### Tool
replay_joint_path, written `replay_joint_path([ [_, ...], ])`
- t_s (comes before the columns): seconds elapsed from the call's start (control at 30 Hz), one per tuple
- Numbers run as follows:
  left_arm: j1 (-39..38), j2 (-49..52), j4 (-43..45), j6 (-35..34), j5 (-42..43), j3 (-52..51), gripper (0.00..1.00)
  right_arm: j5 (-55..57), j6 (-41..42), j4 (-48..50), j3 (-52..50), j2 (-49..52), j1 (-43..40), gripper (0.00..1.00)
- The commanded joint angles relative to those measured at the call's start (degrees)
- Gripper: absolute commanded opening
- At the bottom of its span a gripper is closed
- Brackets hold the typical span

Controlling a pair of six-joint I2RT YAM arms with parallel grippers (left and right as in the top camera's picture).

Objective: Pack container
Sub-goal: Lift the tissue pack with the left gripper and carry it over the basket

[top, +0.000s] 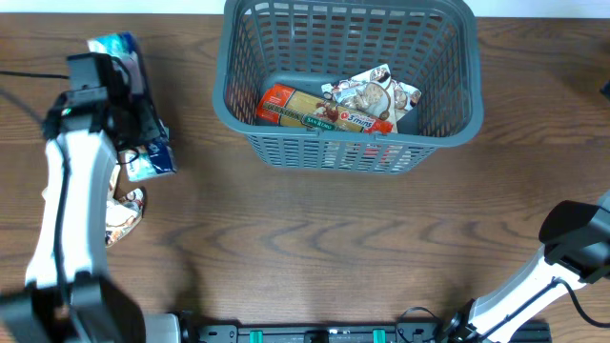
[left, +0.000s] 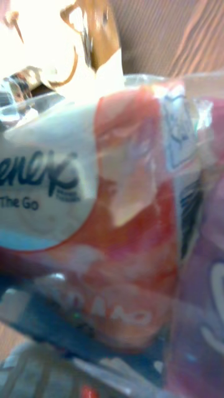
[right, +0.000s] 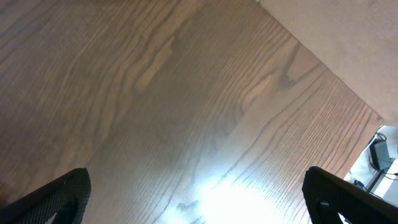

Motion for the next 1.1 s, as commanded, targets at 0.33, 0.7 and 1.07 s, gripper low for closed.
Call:
replay_joint_path([
  [0.33,-12.28,-14.21,-7.61,-1.57,-4.07,22.38,0.06,0.22,0.79,-0.04,-0.13,-0.76,-0.35,0.99],
  [0.7,-27.06,-12.98,-5.57,-1.81,-6.10,30.56,0.06,0.22,0.79,-0.04,-0.15,-0.76,-0.35,0.99],
  [1.07,-40.22,-0.50,3.39,0.57,-6.10,30.56,0.06,0.22,0.76,-0.04,-0.15,-0.76,-0.35,0.99],
])
